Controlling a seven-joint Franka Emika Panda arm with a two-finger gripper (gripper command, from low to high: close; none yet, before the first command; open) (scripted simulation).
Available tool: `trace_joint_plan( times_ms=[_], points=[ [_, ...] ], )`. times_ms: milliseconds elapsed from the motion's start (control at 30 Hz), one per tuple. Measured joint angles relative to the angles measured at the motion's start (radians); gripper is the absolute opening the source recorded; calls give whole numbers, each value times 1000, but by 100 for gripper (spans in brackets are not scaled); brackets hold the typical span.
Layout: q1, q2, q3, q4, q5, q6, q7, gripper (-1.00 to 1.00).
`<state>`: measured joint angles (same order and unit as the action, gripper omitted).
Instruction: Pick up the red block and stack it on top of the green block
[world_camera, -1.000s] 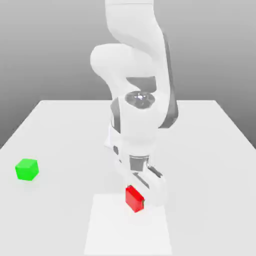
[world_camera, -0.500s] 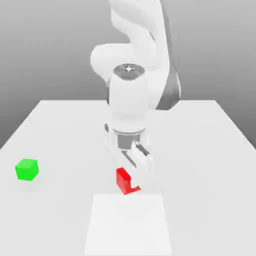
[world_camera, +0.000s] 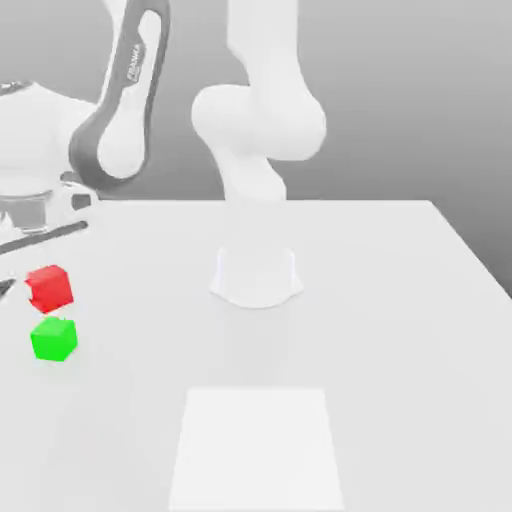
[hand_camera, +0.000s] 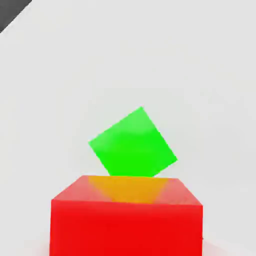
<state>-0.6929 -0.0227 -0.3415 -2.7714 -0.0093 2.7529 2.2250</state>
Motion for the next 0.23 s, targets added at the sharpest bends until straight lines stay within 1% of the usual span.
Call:
trace_joint_plan(
  times_ms=[100,133,233],
  points=[
    [-16,107,33,6,107,94,-74,-100],
    [-23,132,45,8,134,116,-92,100],
    [-23,132,45,8,134,116,-92,100]
  ],
)
